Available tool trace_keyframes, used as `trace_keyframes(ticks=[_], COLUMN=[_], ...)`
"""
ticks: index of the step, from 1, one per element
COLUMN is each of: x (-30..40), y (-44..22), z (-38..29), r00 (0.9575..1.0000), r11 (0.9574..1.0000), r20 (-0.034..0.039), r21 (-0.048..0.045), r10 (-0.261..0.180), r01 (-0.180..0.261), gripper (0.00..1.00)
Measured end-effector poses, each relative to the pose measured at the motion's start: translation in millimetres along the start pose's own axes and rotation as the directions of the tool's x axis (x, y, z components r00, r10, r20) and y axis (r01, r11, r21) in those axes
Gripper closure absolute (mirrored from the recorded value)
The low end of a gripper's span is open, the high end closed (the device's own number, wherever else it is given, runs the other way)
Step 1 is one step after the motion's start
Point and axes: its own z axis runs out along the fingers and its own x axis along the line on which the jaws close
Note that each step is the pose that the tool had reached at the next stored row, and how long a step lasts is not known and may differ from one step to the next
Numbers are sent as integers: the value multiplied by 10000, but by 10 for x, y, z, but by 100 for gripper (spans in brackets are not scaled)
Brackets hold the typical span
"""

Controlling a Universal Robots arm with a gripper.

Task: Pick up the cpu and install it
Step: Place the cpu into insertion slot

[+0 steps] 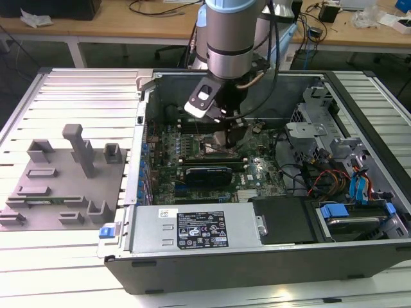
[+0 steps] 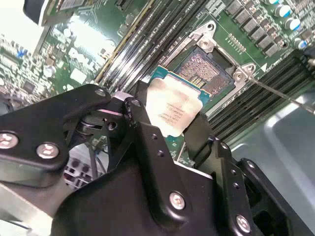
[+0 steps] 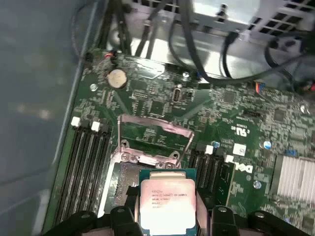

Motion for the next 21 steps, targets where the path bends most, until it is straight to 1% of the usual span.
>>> trace_keyframes(ticks=[1,2,4,6,7,9,13,15,21], x=[0,0,0,0,0,15,43,72,75], y=[0,0,0,0,-1,2,7,10,11], z=[1,1,2,4,4,5,7,10,10], r00=[9977,9952,9911,9802,9779,9763,9760,9760,9761], r11=[9977,9952,9911,9804,9781,9764,9762,9762,9762], r20=[57,82,111,166,177,183,184,184,183], r21=[8,10,11,12,13,11,11,11,11], r10=[680,974,1328,1972,2083,2158,2168,2168,2167], r01=[-680,-974,-1328,-1972,-2083,-2159,-2169,-2169,-2168], gripper=[46,46,46,46,46,46,46,46,46])
